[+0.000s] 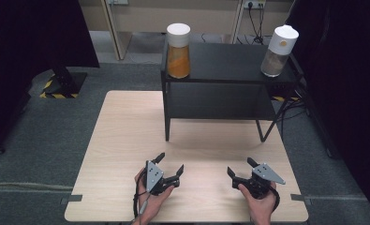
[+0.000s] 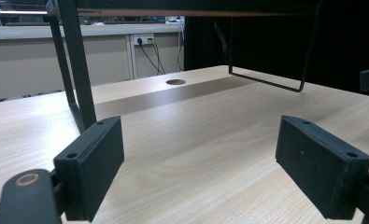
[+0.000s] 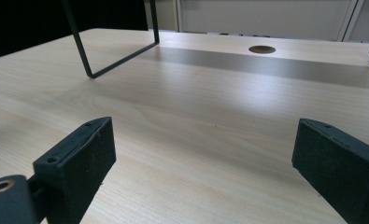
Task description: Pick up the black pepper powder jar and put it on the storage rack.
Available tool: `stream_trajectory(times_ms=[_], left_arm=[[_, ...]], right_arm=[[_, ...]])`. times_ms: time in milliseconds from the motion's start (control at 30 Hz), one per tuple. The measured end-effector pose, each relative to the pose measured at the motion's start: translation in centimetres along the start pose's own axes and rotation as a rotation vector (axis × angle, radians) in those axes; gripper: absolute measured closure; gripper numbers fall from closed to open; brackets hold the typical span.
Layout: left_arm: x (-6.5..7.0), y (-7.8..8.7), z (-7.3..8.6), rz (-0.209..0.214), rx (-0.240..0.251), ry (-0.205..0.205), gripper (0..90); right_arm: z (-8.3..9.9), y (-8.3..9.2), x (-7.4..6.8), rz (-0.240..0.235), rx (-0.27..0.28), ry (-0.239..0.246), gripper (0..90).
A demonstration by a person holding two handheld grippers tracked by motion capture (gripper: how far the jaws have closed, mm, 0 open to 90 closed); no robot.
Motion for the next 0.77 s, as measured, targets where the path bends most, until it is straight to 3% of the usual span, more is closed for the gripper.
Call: stream_trajectory(times_ms=[767], left_arm=[[0.03, -0.03, -0.01, 0.001, -0.001, -0.001, 14.8]], right_arm=[[0.49, 0.06, 0.15, -0.003, 0.005, -0.017, 6.3]])
Point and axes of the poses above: each handheld gripper's, and its own axes: y roughly backward along the jaws, z roughly out of its underside, x roughly to its right, the point moved 8 cm from there along -y, roughly forward along the jaws, and after that the axes turned 6 degrees about z, right-handed, at the moved point
